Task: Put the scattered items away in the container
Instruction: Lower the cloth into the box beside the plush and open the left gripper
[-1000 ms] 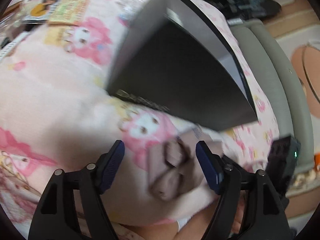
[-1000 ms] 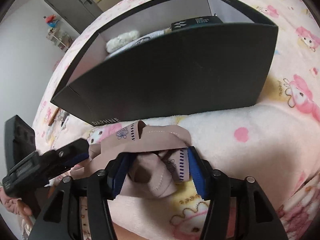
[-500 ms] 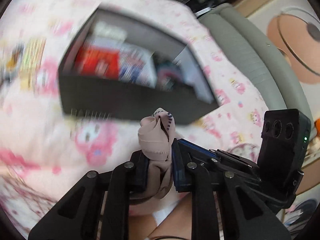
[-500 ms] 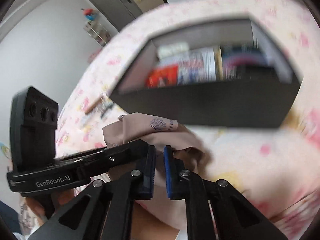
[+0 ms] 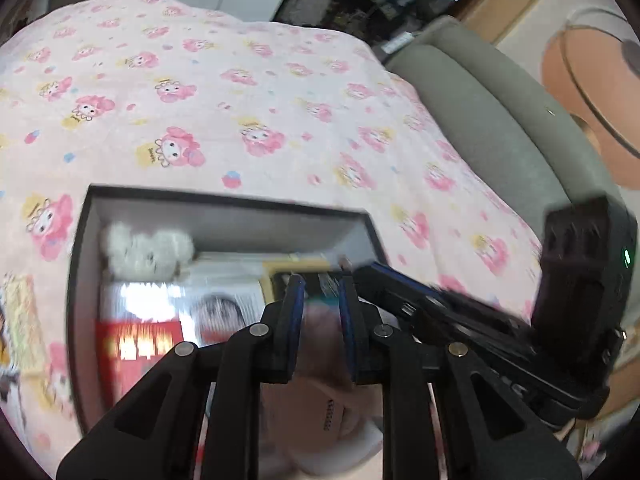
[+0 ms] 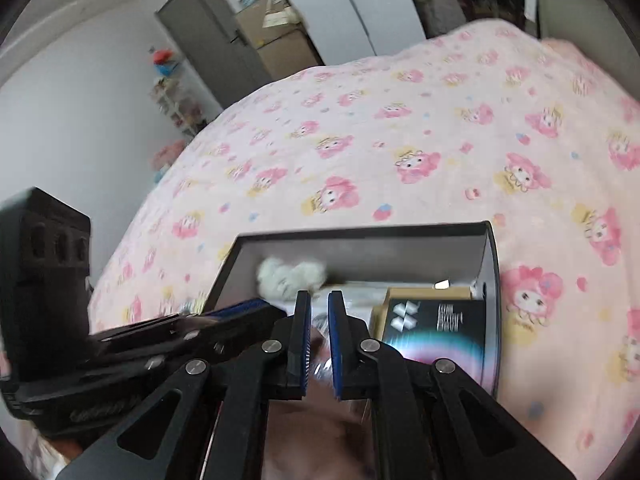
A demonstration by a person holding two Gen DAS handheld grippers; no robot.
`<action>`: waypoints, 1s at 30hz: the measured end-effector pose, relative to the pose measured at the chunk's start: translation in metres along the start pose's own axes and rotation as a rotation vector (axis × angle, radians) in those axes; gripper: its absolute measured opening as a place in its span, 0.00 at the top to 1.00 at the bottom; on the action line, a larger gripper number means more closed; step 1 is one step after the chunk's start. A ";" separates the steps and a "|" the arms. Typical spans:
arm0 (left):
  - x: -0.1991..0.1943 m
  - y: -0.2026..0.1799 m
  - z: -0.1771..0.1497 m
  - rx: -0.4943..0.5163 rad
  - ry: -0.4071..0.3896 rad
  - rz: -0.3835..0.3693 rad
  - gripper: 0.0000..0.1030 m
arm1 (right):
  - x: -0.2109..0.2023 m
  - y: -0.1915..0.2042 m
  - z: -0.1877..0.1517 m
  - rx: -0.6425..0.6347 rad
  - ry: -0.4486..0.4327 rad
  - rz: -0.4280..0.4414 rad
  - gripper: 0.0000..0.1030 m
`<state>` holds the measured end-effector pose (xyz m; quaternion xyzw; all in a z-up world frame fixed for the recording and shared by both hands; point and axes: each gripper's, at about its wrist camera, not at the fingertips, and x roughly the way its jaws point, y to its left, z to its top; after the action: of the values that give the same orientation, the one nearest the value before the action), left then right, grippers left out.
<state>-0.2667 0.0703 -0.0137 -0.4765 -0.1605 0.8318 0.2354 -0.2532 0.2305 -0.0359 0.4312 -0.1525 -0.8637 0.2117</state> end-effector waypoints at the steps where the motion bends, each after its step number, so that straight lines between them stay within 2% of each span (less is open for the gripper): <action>1: 0.012 0.007 0.008 -0.014 0.000 0.005 0.83 | 0.004 -0.008 0.004 0.025 -0.009 0.014 0.92; 3: 0.027 0.018 0.018 -0.031 0.010 0.025 0.83 | 0.016 -0.019 0.015 0.032 -0.008 0.020 0.92; 4: 0.033 0.023 0.021 -0.042 0.031 0.033 0.83 | 0.020 -0.021 0.019 0.020 0.003 -0.003 0.92; 6: 0.039 0.030 0.017 -0.056 0.093 0.001 0.83 | 0.026 -0.025 0.021 0.012 0.044 -0.056 0.92; 8: 0.043 0.031 0.001 -0.037 0.163 0.007 0.75 | 0.025 -0.031 0.011 0.010 0.080 -0.067 0.92; 10: 0.050 0.031 -0.019 -0.008 0.259 0.082 0.53 | 0.022 -0.035 -0.007 -0.007 0.146 -0.095 0.89; 11: 0.054 0.032 -0.028 -0.010 0.297 0.109 0.49 | 0.021 -0.036 -0.013 -0.006 0.177 -0.118 0.87; 13: 0.061 0.033 -0.045 -0.016 0.366 0.134 0.44 | 0.018 -0.035 -0.024 -0.015 0.214 -0.151 0.81; 15: 0.072 0.031 -0.057 -0.012 0.407 0.157 0.40 | 0.016 -0.032 -0.026 -0.037 0.207 -0.173 0.74; 16: 0.076 0.030 -0.060 -0.022 0.417 0.159 0.42 | 0.015 -0.032 -0.027 -0.034 0.206 -0.186 0.72; 17: 0.079 0.028 -0.060 -0.028 0.411 0.150 0.43 | 0.016 -0.033 -0.026 -0.027 0.202 -0.188 0.72; 18: 0.080 0.026 -0.060 -0.029 0.395 0.135 0.59 | 0.014 -0.034 -0.026 -0.015 0.194 -0.183 0.72; 19: 0.080 0.023 -0.058 -0.029 0.379 0.120 0.86 | 0.014 -0.035 -0.026 -0.009 0.190 -0.178 0.72; 20: 0.080 0.021 -0.055 -0.028 0.362 0.126 0.97 | 0.011 -0.036 -0.026 -0.002 0.185 -0.171 0.72; 24: 0.059 0.020 -0.027 -0.046 0.205 0.131 0.99 | 0.006 -0.034 -0.017 -0.006 0.152 -0.161 0.72; 26: 0.046 0.026 -0.005 -0.066 0.104 0.163 0.99 | 0.002 -0.033 -0.012 -0.012 0.123 -0.155 0.72; 27: 0.042 0.030 0.005 -0.075 0.063 0.202 0.98 | 0.002 -0.033 -0.009 -0.015 0.113 -0.156 0.72; 28: 0.042 0.036 0.012 -0.087 0.050 0.254 0.96 | 0.005 -0.033 -0.006 -0.013 0.111 -0.162 0.72; 29: 0.046 0.044 0.017 -0.100 0.080 0.282 0.93 | 0.011 -0.035 -0.004 -0.007 0.123 -0.168 0.72; 30: 0.049 0.049 0.017 -0.117 0.129 0.271 0.82 | 0.015 -0.037 -0.003 0.000 0.140 -0.169 0.72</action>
<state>-0.3143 0.0549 -0.0644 -0.5589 -0.1274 0.8129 0.1028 -0.2679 0.2545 -0.0644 0.5019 -0.1004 -0.8462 0.1481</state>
